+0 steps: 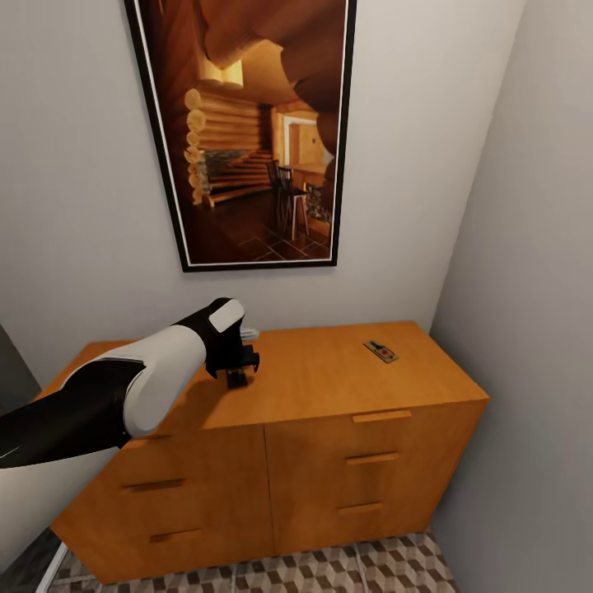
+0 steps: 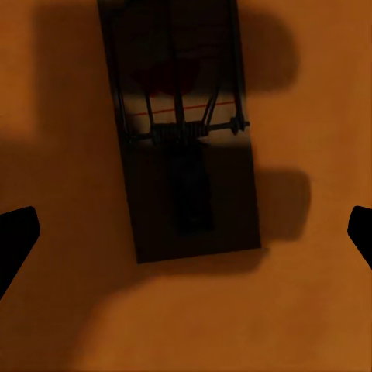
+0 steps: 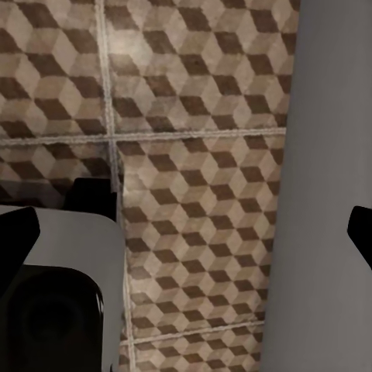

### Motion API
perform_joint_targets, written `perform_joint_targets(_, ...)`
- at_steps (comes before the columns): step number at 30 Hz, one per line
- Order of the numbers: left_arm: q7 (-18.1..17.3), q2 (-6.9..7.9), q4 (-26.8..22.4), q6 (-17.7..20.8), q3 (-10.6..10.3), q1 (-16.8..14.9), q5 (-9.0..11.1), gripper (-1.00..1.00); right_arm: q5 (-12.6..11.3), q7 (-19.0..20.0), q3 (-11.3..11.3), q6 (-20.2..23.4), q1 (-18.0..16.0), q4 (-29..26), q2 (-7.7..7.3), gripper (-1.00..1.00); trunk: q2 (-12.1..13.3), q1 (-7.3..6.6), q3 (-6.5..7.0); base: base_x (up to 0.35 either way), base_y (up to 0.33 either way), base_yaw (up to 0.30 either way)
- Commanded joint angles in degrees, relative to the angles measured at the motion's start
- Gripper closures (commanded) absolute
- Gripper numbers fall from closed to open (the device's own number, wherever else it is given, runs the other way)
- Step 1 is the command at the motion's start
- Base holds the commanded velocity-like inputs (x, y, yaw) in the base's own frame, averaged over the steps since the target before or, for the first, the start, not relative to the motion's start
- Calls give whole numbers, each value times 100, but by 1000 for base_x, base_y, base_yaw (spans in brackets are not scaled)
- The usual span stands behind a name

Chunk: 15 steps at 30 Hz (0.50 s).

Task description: Take the four mousetraps from the cabinet in the bathroom and place them on the bathroom floor. Make sure all four end up on the same floor surface, and ensure that at least two of them are either under or directly next to the same bathroom sink.

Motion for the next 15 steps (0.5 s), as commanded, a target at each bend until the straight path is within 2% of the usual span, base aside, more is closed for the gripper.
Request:
perform_joint_targets(1,58,-1,-8,12,3,-2,50,-100,-48,-9,48,23,-3,-2,0,-100,-45,22,-24,0,0,0)
perform_joint_targets(13,58,-1,4,16,6,-2,50,-100,-53,-8,47,23,-3,0,-19,-100,-526,286,-240,0,0,0)
perform_joint_targets(15,58,-1,6,16,7,-2,50,-100,-53,-8,47,23,-4,0,-31,-100,-526,286,-240,0,0,0)
